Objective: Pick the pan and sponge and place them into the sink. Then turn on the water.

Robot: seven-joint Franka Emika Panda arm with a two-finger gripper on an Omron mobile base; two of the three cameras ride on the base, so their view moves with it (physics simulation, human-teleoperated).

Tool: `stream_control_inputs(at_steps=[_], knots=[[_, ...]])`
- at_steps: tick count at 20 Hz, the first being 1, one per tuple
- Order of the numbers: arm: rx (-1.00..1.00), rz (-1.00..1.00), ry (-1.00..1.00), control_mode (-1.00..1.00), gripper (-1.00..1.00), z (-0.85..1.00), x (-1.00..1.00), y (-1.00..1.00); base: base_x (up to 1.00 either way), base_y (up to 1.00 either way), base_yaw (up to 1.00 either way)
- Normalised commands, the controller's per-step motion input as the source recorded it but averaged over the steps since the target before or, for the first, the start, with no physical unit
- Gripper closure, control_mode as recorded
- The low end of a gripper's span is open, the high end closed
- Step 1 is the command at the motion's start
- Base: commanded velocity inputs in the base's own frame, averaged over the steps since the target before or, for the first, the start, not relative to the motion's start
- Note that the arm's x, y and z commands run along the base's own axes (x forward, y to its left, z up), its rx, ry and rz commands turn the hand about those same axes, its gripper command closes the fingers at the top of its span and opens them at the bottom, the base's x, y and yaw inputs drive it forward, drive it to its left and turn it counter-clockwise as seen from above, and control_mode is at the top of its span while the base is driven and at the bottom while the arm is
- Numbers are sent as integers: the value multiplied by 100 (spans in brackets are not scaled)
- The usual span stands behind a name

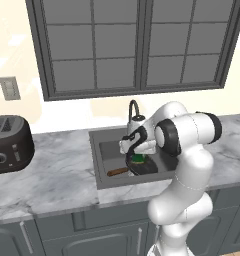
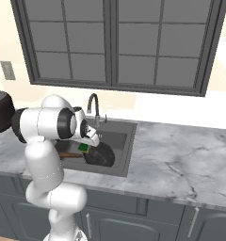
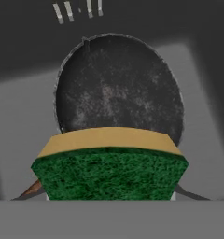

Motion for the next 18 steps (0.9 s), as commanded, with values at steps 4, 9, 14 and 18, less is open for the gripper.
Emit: stream_control_inputs(at_steps=[4,9,14,18], knots=[[-12,-3,0,-100,100,-5,26,23,0,0,0],[-11,-4,0,-100,100,-8,28,25,0,0,0],[-7,-4,0,-100,100,-13,27,13,0,0,0],[0,-4,4,-100,100,-18,21,0,0,0,0]])
